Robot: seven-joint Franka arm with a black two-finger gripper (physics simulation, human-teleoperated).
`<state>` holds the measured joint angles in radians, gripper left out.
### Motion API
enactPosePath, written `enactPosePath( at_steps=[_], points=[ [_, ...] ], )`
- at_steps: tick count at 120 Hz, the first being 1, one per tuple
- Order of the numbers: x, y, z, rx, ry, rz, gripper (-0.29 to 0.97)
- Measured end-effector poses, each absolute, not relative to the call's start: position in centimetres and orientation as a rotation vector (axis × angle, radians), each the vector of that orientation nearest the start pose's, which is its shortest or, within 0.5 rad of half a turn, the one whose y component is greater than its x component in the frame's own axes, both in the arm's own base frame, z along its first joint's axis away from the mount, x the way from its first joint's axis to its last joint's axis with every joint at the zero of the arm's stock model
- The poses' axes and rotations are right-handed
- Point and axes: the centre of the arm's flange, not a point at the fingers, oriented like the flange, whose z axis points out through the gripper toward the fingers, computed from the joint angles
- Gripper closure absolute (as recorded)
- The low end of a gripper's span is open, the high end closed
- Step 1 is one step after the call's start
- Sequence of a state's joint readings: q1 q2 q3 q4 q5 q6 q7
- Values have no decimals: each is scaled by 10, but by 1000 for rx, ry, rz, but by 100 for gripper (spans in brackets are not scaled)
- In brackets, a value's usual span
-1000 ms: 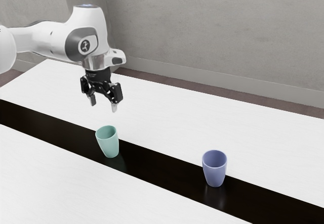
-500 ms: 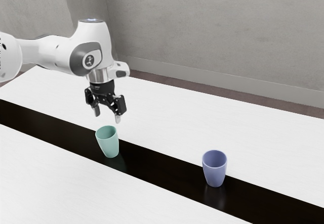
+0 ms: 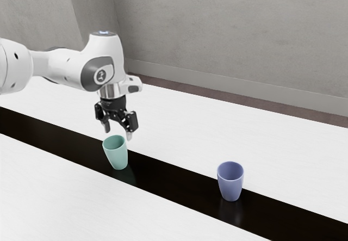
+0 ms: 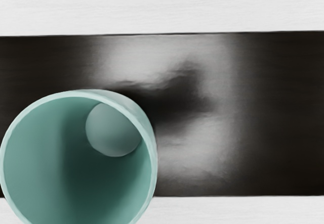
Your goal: Place the left cup onto the right cup
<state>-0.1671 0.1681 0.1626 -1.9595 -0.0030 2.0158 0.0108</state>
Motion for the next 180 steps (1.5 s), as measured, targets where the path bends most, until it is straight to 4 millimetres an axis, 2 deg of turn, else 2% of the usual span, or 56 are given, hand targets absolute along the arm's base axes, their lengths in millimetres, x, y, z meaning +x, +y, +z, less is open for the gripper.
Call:
enactPosePath(
  at_steps=[46,89,132,152,180],
  points=[
    [585,-6,348,-3116,5,201,3],
    [589,-6,333,-3127,-14,197,3],
    [592,3,319,-3133,-50,196,4],
    [593,4,315,-3134,-55,200,8],
    [593,3,315,-3134,-53,198,20]
  ],
)
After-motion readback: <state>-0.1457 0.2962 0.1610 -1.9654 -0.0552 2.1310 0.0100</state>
